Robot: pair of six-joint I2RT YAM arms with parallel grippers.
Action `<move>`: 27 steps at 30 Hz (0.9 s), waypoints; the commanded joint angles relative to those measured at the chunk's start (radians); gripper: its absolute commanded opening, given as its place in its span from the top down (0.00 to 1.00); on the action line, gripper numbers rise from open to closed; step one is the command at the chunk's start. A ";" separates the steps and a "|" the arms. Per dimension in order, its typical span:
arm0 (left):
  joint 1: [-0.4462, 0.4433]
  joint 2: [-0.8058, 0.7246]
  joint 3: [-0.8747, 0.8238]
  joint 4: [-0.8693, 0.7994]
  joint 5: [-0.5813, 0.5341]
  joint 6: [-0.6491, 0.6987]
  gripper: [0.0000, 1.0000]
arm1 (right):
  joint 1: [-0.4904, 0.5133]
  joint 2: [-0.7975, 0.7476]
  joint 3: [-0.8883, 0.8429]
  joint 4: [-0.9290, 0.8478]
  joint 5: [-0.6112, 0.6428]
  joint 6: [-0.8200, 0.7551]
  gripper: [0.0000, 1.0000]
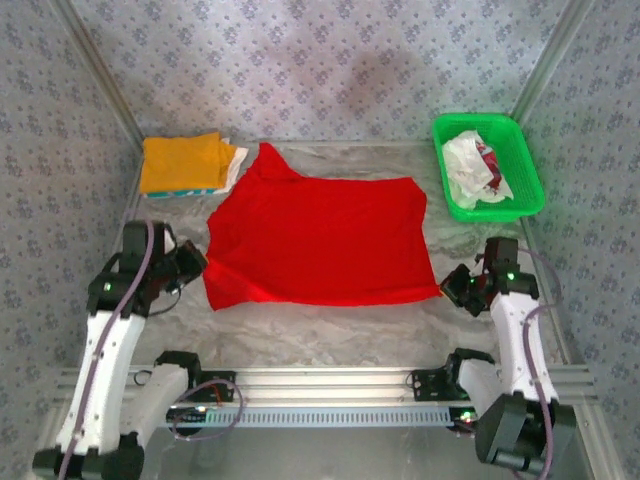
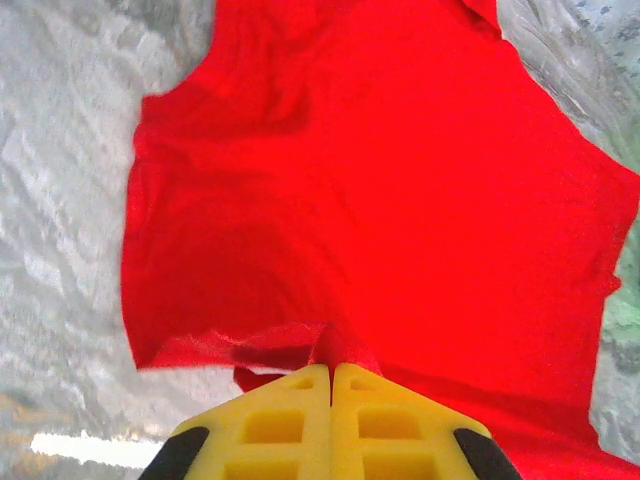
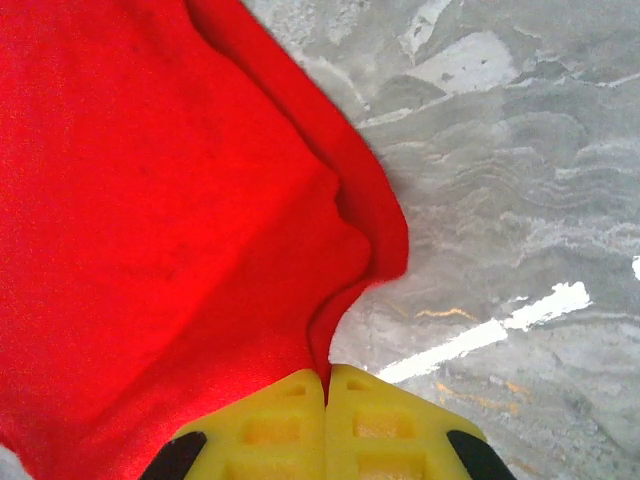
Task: Fold and stack the t-shirts
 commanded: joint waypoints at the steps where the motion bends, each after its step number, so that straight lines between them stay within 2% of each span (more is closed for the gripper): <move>1: 0.008 0.077 0.051 0.121 -0.047 0.097 1.00 | 0.014 0.053 0.037 0.069 0.056 -0.015 1.00; 11: 0.010 0.342 0.152 0.187 -0.052 0.190 1.00 | 0.078 0.284 0.114 0.163 0.102 -0.033 0.97; 18: 0.014 0.382 0.154 0.187 -0.100 0.226 1.00 | 0.128 0.373 0.167 0.193 0.137 -0.031 0.97; 27: 0.031 0.477 0.210 0.202 -0.141 0.263 1.00 | 0.140 0.468 0.248 0.211 0.154 -0.037 0.98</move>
